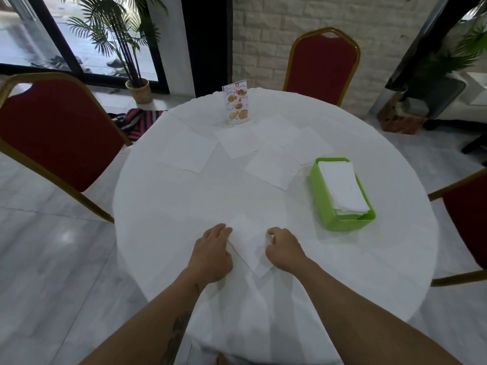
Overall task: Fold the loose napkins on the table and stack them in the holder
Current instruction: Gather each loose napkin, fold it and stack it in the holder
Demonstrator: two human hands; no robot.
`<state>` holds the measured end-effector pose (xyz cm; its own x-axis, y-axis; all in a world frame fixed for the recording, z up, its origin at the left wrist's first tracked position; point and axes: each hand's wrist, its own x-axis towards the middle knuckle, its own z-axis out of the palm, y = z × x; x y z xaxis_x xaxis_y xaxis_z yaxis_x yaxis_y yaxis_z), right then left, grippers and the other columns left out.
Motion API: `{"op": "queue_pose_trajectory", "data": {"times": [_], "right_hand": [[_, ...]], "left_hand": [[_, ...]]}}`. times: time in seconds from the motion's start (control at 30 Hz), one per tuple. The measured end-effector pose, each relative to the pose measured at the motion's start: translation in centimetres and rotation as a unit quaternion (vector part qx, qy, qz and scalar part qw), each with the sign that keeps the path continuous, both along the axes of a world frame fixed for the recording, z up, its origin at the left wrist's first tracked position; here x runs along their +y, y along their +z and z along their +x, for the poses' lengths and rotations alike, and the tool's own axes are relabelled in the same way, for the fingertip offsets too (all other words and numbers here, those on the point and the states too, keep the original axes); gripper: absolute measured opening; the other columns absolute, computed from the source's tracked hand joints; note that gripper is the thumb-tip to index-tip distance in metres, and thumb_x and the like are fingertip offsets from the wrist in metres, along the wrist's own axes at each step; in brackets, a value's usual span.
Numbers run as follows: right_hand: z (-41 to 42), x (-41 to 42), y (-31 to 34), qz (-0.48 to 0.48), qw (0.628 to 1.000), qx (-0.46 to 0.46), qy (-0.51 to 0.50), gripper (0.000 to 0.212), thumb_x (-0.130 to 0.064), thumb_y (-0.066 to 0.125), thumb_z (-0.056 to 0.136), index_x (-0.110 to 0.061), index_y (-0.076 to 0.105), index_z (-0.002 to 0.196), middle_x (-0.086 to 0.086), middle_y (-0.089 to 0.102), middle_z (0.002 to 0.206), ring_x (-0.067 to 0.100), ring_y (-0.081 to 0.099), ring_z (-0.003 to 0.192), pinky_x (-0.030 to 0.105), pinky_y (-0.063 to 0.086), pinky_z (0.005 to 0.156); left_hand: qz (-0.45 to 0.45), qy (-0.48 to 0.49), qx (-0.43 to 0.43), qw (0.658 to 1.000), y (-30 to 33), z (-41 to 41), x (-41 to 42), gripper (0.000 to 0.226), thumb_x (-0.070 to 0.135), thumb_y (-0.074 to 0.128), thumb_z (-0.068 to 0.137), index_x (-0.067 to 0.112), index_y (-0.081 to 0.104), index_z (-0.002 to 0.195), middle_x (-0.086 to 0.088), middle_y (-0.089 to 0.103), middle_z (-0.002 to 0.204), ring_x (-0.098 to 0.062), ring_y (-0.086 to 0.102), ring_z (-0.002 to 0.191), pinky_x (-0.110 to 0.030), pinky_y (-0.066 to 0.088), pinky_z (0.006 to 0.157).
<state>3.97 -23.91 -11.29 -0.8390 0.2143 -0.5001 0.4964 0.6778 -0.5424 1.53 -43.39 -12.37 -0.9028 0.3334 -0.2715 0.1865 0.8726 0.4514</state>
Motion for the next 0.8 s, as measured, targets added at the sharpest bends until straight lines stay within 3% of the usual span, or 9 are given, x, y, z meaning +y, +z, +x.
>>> {"op": "queue_pose_trajectory", "data": {"times": [0.13, 0.37, 0.57, 0.8], "right_hand": [[-0.5, -1.0, -0.4, -0.054, 0.998, -0.016, -0.039, 0.048, -0.020, 0.058, 0.085, -0.018, 0.050, 0.132, 0.000, 0.055, 0.119, 0.019, 0.053, 0.106, 0.027, 0.042, 0.086], [-0.8, -2.9, -0.4, -0.027, 0.999, 0.009, -0.036, 0.015, -0.016, 0.056, 0.082, -0.012, 0.065, 0.094, 0.000, 0.065, 0.096, 0.019, 0.062, 0.088, 0.034, 0.055, 0.080], [-0.3, -3.5, -0.3, 0.085, 0.996, 0.024, 0.004, 0.037, -0.019, 0.052, 0.082, -0.016, 0.048, 0.119, 0.003, 0.044, 0.120, 0.025, 0.047, 0.111, 0.031, 0.036, 0.077], [-0.3, -4.2, -0.9, 0.086, 0.996, 0.012, 0.004, 0.040, -0.023, 0.059, 0.075, -0.013, 0.048, 0.113, 0.004, 0.055, 0.113, 0.026, 0.053, 0.106, 0.034, 0.046, 0.076]], "left_hand": [[-0.035, -0.040, 0.002, 0.999, -0.3, 0.3, -0.2, 0.064, 0.016, 0.042, 0.084, 0.024, 0.030, 0.146, 0.002, 0.017, 0.159, -0.020, 0.010, 0.147, -0.039, 0.013, 0.120], [-0.056, -0.064, -0.002, 0.996, -0.8, 0.3, -0.7, 0.066, 0.017, 0.040, 0.085, 0.025, 0.025, 0.149, 0.002, 0.010, 0.161, -0.020, 0.003, 0.148, -0.038, 0.009, 0.121], [-0.060, -0.062, -0.006, 0.996, -1.1, 0.5, -0.7, 0.069, 0.016, 0.038, 0.084, 0.026, 0.021, 0.150, 0.003, 0.007, 0.162, -0.019, 0.001, 0.149, -0.040, 0.010, 0.121], [-0.064, -0.061, 0.006, 0.996, -1.3, 0.7, -0.5, 0.067, 0.017, 0.040, 0.087, 0.026, 0.020, 0.150, 0.001, 0.007, 0.162, -0.020, 0.001, 0.149, -0.040, 0.010, 0.122]]}}
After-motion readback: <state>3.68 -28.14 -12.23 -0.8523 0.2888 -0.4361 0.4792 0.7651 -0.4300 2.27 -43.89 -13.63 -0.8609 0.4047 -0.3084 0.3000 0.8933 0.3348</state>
